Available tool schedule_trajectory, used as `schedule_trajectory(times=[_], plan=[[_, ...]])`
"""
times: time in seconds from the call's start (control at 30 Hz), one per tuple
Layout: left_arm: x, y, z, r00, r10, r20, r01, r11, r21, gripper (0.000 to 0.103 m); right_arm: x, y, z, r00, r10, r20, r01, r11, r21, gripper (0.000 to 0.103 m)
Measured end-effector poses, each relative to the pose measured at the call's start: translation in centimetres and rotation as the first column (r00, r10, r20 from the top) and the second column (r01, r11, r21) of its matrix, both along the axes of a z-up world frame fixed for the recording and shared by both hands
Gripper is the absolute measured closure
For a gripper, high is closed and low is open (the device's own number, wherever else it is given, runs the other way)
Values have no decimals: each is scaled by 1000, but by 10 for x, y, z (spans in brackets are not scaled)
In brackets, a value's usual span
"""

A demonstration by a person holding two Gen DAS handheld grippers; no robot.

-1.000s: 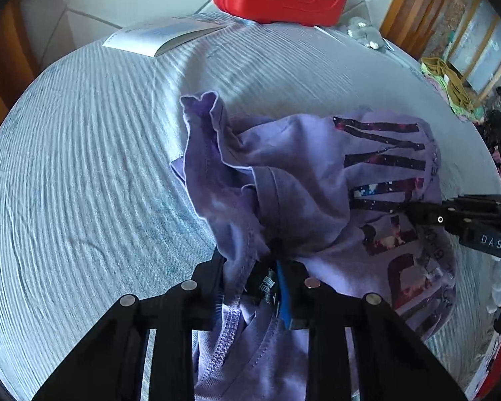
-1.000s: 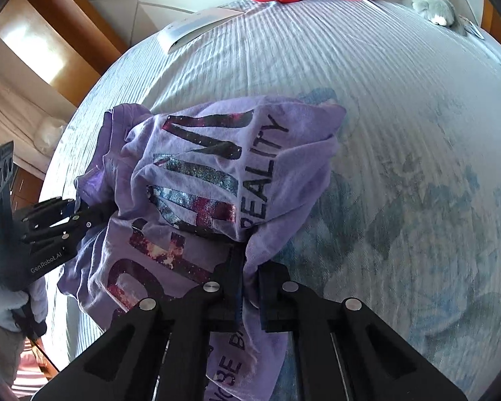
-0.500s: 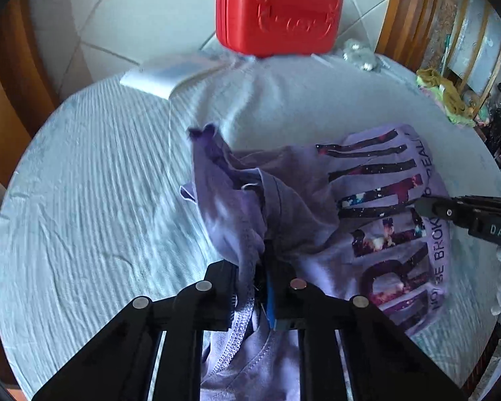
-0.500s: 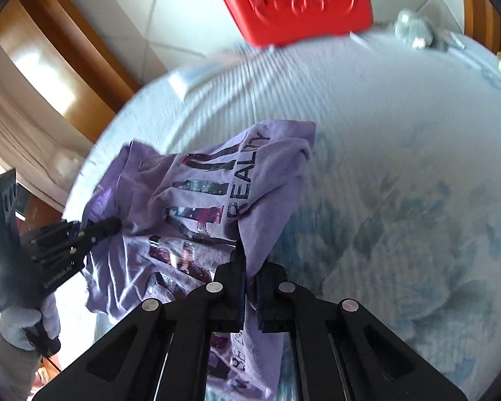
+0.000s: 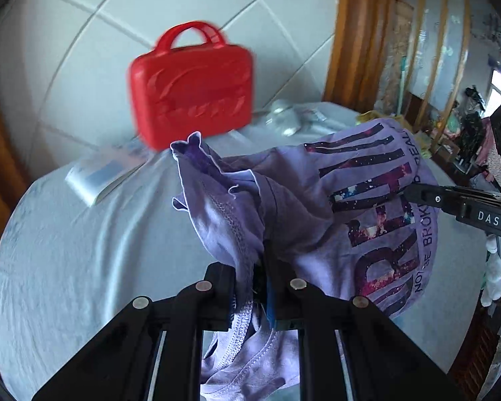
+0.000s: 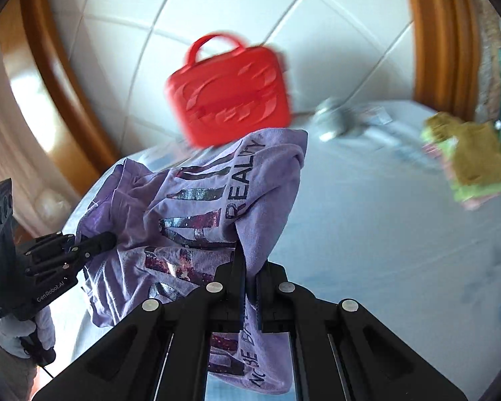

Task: Fold clothes
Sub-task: 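Lift the folded shirt with both tools and carry it toward the yellow clothes stack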

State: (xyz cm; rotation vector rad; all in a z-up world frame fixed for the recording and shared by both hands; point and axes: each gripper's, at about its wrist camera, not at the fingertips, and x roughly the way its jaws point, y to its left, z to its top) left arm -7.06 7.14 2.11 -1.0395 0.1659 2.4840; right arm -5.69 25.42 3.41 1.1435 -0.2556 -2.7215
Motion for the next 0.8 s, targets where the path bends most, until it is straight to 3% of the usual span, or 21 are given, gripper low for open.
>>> schedule_trajectory(times=[0.17, 0.3, 0.5, 0.63, 0.8], plan=[[-39, 162, 6, 1000, -27, -7, 28, 999, 32, 90, -25, 143, 11, 1000, -2, -23, 3, 999, 53, 100], [-71, 295, 9, 1000, -16, 9, 15, 998, 65, 90, -64, 265, 32, 999, 44, -26, -40, 990, 139, 100], [-137, 453, 20, 1000, -19, 16, 18, 997, 79, 90, -145, 419, 57, 998, 57, -8, -54, 976, 209, 100], [-196, 534, 2, 999, -10, 38, 8, 999, 47, 90, -200, 488, 33, 999, 22, 35, -28, 985, 168, 100], [-244, 569, -51, 996, 38, 84, -36, 999, -25, 88, -257, 540, -49, 988, 3, 155, -15, 997, 78, 99]])
